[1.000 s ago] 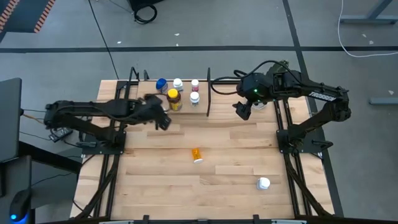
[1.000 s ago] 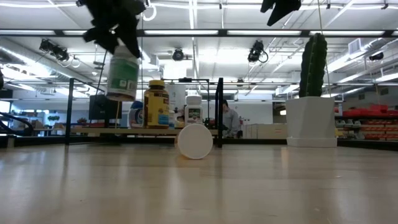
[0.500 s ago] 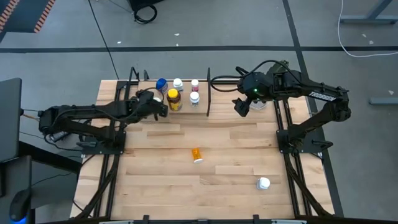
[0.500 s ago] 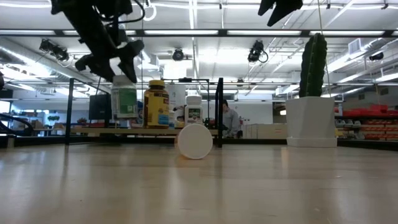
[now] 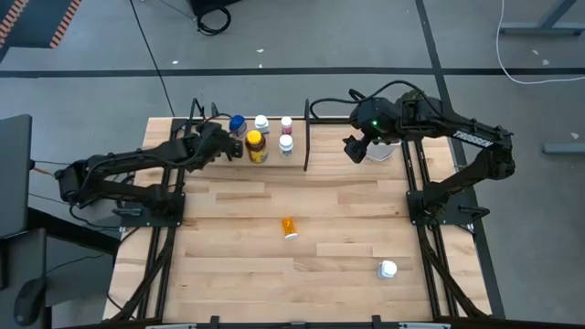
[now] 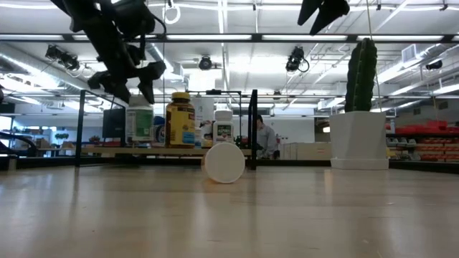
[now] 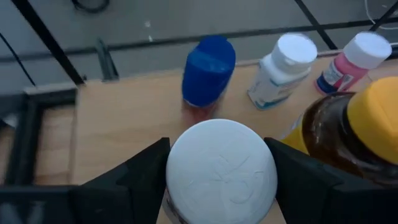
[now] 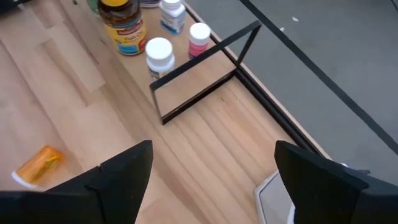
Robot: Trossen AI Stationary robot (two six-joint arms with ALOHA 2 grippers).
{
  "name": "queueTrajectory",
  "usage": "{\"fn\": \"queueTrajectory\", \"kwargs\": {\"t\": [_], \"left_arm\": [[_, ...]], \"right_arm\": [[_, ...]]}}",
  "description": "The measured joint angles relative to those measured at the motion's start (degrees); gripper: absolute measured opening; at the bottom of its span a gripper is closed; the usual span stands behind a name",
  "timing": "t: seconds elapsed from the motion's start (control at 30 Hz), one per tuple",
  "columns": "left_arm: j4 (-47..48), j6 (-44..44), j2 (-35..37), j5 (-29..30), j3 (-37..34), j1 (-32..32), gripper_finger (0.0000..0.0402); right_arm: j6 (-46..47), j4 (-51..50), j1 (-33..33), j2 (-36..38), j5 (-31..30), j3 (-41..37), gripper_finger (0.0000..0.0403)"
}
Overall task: Pick and place medicine bottles onto shelf by color
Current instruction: Put the clear pill bottle with white cover on the shelf, then put the white pill bottle on the shelf
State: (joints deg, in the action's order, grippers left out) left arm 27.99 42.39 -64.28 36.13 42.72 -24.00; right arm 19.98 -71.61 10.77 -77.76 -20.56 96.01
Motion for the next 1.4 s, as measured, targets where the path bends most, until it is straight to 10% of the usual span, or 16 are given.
{"fn": "queueTrajectory", "kwargs": {"t": [1.0, 1.4], "left_arm": [[-5.23, -6.71, -4.28, -1.02, 0.22, -0.58, 0.0295], [-0.7, -22.05, -4.3, -0.94, 12.45, -0.53, 0.0316]], "right_arm": [[1.39, -0.94, 1.22, 0.0, 0.87, 0.0, 0.0344], [2.57, -0.9, 1.16, 0.0, 0.87, 0.0, 0.0344]]}}
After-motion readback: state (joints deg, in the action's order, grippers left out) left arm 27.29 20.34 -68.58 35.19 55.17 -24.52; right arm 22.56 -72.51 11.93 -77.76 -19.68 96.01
